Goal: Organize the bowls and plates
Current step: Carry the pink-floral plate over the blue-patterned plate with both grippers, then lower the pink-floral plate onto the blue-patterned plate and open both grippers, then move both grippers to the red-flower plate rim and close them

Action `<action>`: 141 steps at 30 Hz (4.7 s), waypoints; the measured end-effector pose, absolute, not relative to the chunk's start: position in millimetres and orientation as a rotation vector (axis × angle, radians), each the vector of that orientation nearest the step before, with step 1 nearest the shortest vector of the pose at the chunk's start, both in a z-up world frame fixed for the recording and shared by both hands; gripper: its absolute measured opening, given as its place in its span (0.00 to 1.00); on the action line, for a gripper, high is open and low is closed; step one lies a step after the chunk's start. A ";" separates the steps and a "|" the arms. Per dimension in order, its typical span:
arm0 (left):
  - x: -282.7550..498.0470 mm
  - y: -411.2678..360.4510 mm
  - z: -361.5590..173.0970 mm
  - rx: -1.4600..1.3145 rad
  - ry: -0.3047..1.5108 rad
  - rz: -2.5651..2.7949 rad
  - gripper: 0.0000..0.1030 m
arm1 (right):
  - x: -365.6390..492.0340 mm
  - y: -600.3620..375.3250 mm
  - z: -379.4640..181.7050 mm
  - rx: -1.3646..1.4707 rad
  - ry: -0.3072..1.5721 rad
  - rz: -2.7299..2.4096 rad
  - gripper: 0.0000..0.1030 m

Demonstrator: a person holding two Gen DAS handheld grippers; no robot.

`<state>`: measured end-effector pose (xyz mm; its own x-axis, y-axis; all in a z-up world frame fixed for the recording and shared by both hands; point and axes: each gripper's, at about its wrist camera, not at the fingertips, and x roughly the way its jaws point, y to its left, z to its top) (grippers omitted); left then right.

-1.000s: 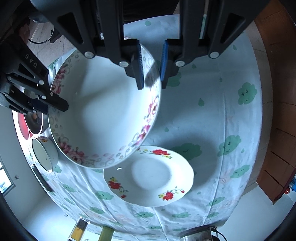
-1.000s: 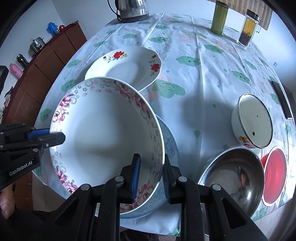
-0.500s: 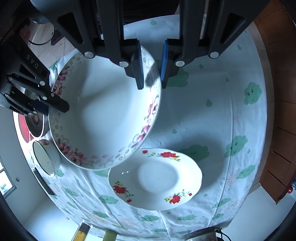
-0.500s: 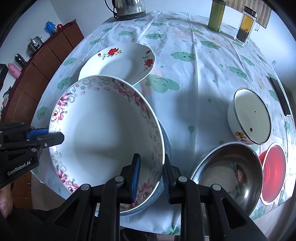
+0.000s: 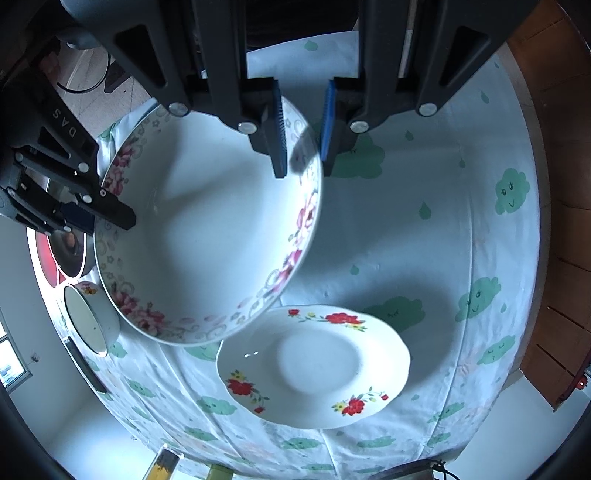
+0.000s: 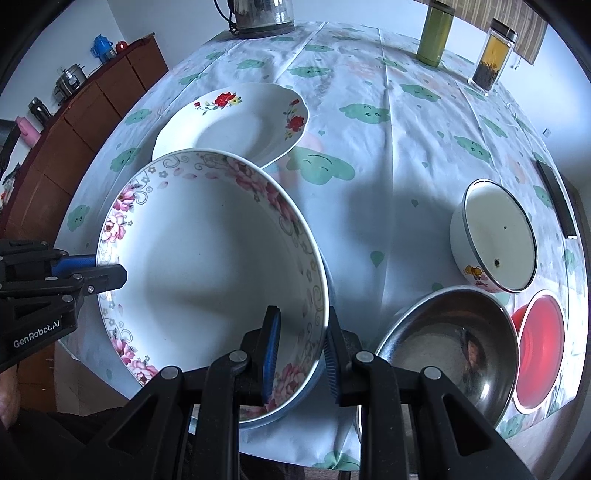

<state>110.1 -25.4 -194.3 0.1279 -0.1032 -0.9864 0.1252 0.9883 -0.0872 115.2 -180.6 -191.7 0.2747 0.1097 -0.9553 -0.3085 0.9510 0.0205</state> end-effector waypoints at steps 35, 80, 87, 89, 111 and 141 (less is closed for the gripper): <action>111.7 -30.4 -202.5 0.034 1.456 -0.179 0.13 | 112.8 -165.9 -199.5 -0.340 1.218 0.248 0.25; 88.8 -7.4 -192.1 0.006 1.423 -0.080 0.59 | 86.1 -141.5 -190.8 -0.297 1.169 0.387 0.45; 81.0 -5.1 -188.7 0.016 1.405 -0.008 0.67 | 79.2 -140.4 -185.4 -0.315 1.148 0.428 0.54; 80.4 -5.7 -185.7 0.042 1.394 0.016 0.67 | 78.6 -144.4 -180.1 -0.303 1.127 0.430 0.54; 108.2 4.1 -136.4 -0.028 1.230 0.230 0.69 | 133.2 -183.0 -143.6 -0.030 1.111 0.474 0.61; 240.4 47.0 -202.1 -0.055 1.344 0.104 0.62 | 263.9 -155.3 -197.7 0.065 1.288 0.225 0.61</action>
<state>240.4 47.0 -202.1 0.2211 0.0430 -0.9743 -0.1068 0.9941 0.0196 263.9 -155.3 -197.7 0.2608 0.2025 -0.9439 -0.1299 0.9762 0.1735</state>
